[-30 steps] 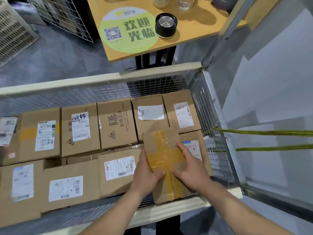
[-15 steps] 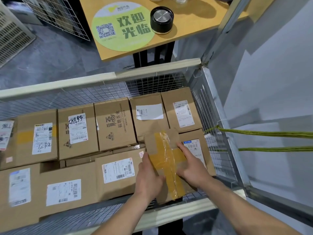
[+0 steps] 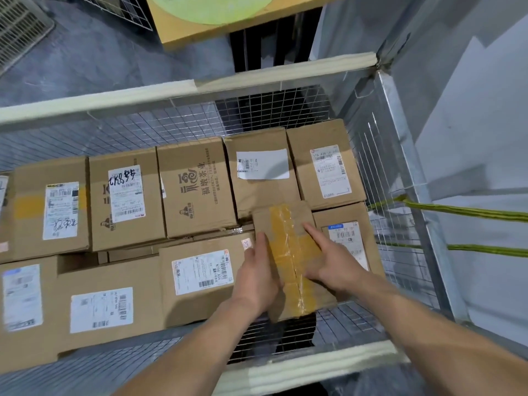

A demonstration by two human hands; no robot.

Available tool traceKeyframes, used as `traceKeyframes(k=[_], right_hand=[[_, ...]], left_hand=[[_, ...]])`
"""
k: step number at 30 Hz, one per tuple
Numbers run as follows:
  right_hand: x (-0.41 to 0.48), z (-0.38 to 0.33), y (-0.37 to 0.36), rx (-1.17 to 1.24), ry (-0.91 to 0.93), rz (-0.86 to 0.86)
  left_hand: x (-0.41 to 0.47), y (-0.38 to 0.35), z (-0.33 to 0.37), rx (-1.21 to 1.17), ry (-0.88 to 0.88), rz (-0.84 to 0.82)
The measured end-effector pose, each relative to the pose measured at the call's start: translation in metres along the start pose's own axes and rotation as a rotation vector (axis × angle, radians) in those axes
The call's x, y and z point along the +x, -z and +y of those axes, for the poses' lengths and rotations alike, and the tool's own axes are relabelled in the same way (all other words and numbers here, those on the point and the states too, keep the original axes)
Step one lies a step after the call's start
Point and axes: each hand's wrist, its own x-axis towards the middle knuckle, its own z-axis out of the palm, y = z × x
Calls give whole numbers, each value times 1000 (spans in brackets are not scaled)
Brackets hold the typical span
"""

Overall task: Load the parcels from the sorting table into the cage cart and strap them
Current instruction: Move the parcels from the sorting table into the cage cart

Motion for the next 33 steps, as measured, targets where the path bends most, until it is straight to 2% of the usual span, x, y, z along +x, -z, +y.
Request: traceKeyframes(k=[5, 11, 14, 20, 33], right_hand=[[-7, 3, -2, 37, 72, 59], [4, 16, -15, -19, 85, 82], [9, 20, -20, -147, 101, 67], [15, 9, -15, -575, 94, 112], [23, 10, -19, -441, 9, 74]], left_hand=[[-6, -3, 0, 29, -72, 69], [2, -13, -9, 94, -60, 33], [8, -17, -16, 133, -54, 6], [14, -17, -24, 181, -83, -32], [22, -15, -20, 270, -63, -74]])
